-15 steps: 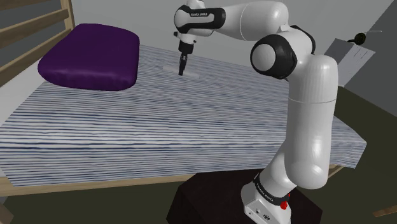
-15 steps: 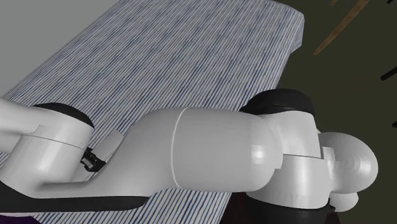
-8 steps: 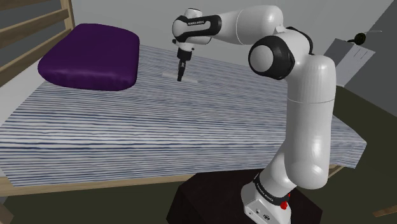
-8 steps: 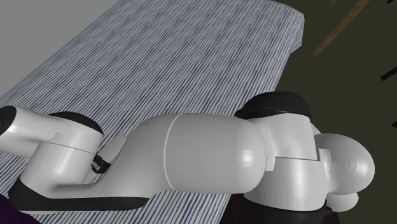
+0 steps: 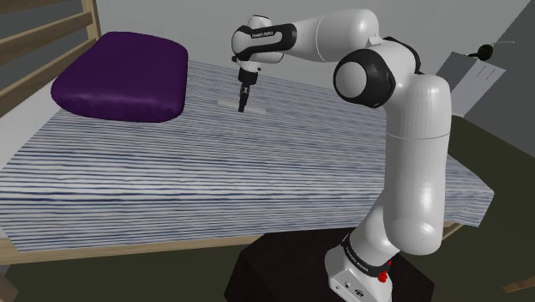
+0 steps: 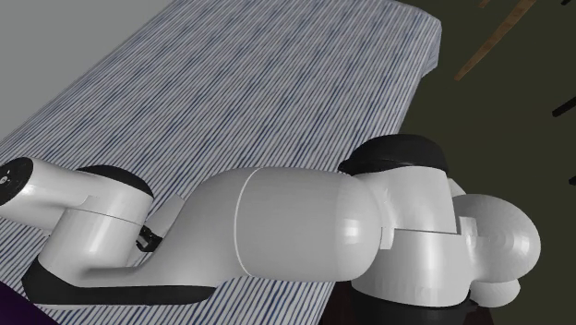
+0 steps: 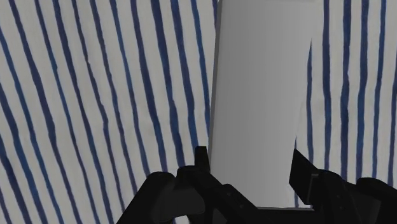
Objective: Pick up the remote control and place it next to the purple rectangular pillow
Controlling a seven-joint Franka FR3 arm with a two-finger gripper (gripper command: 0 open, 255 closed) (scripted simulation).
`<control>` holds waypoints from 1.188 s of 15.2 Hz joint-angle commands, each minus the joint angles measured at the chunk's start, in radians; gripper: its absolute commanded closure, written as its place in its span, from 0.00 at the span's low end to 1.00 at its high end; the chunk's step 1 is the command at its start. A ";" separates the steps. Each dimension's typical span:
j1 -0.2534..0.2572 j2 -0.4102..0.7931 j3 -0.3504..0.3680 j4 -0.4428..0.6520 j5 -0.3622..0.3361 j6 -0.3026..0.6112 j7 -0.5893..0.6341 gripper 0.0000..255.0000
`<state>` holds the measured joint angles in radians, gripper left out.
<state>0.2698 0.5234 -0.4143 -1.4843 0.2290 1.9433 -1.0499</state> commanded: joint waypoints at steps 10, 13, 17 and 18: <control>-0.006 -0.024 -0.008 0.093 -0.014 -0.114 0.011 0.00; -0.006 -0.024 -0.008 0.093 -0.014 -0.114 0.011 0.00; -0.006 -0.024 -0.008 0.093 -0.014 -0.114 0.011 0.00; -0.006 -0.024 -0.008 0.093 -0.014 -0.114 0.011 0.00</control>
